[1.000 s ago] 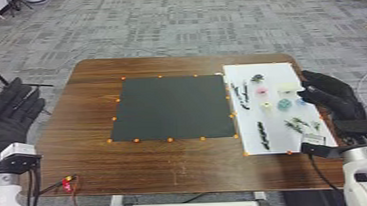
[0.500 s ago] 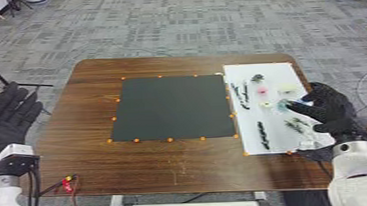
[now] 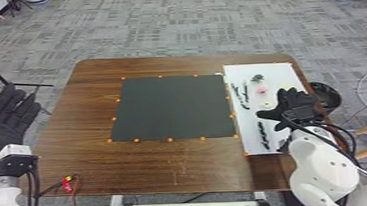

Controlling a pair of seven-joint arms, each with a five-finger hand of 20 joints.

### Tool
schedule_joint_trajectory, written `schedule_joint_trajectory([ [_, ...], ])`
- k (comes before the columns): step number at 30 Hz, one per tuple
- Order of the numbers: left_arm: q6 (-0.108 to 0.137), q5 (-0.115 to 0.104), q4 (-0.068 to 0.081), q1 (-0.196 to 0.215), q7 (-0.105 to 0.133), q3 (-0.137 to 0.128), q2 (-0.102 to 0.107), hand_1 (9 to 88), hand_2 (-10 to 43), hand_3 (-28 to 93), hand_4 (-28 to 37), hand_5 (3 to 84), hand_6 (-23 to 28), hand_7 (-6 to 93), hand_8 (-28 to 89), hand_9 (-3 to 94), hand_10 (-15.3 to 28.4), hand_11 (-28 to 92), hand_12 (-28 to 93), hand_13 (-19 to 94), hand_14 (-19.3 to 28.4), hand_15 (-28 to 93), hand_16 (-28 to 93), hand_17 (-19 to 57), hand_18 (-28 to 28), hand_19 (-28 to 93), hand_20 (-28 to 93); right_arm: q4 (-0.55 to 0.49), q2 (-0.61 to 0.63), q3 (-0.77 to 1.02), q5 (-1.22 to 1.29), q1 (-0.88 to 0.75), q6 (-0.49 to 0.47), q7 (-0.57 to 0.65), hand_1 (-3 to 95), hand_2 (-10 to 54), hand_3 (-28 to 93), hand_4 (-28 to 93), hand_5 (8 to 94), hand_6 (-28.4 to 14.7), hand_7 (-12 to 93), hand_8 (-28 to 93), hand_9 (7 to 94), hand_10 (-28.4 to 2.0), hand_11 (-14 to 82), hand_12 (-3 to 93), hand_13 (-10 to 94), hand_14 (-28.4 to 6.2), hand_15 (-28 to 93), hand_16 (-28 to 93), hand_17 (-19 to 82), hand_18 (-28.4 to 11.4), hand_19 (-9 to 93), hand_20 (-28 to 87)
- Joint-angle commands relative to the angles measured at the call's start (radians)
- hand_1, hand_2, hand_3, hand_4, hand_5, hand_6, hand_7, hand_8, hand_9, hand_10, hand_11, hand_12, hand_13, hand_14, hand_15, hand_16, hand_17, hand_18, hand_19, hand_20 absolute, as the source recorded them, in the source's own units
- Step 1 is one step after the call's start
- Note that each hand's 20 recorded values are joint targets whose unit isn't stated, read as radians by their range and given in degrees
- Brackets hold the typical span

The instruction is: Arrange flowers

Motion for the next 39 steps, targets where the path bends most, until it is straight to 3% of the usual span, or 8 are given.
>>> schedule_joint_trajectory([
  [1,0.008,-0.002,-0.006,0.018,0.009,0.003,0.002,29.2,9.2,72,-28.3,42.0,11.1,7.9,-7,32.1,17.2,19,11,25,16.7,29,-2,-6.6,16.8,37,12,0.022,0.011,-0.040,0.054,0.084,-0.114,0.074,28.1,-9.5,61,-23,48.2,-14.7,49,-13,41.0,-28.0,66.0,70.3,42,-28.4,79,62,22,-28.4,75,50],
  [16,0.001,-0.001,0.000,0.014,0.002,0.015,0.014,29.1,9.0,72,-28.3,41.9,11.1,7.9,-7,32.2,17.3,19,11,24,16.7,29,-2,-6.9,16.8,37,12,0.074,-0.035,-0.125,0.105,0.121,-0.210,0.082,31.1,-9.5,59,-20,56.7,-12.1,54,-13,49.2,-26.1,64.4,68.9,47,-28.1,79,62,26,-28.4,76,52],
  [22,-0.004,0.011,0.000,0.011,-0.010,0.017,0.009,29.2,9.1,72,-28.3,42.0,11.2,7.8,-7,32.1,17.3,19,11,24,16.7,29,-2,-7.0,16.7,37,12,0.084,-0.053,-0.145,0.123,0.114,-0.229,0.094,31.3,-9.5,59,-20,57.5,-12.0,50,-13,49.1,-26.2,63.6,69.2,47,-28.3,78,62,26,-28.4,76,52],
  [25,-0.012,0.019,0.003,0.007,-0.016,0.016,0.007,29.3,9.2,72,-28.3,41.9,11.2,7.8,-7,32.1,17.2,19,11,24,16.7,29,-2,-7.0,16.7,37,12,0.094,-0.046,-0.157,0.097,0.104,-0.215,0.081,31.8,-9.5,59,-20,59.3,-12.2,43,-12,49.0,-26.3,63.1,68.6,47,-28.4,78,62,26,-28.4,76,52],
  [30,-0.007,0.017,0.004,0.004,-0.018,0.021,0.004,29.4,9.3,72,-28.3,41.6,11.0,7.8,-7,31.7,17.1,19,11,24,16.6,29,-2,-7.0,16.7,36,11,0.117,-0.055,-0.176,0.102,0.121,-0.224,0.086,33.2,-9.5,60,-21,61.5,-12.7,33,-9,48.8,-26.5,62.2,67.3,47,-28.4,78,61,26,-28.4,75,51],
  [39,-0.005,0.010,-0.001,0.017,-0.005,0.017,0.003,29.4,9.4,71,-28.3,41.5,11.0,7.7,-7,31.7,17.3,19,11,24,16.7,29,-2,-7.0,16.6,36,11,0.130,-0.070,-0.143,0.163,0.102,-0.237,0.083,39.8,-9.5,63,-21,62.5,-12.3,29,-7,49.5,-26.2,61.8,65.4,47,-28.0,77,60,26,-28.4,75,50],
])
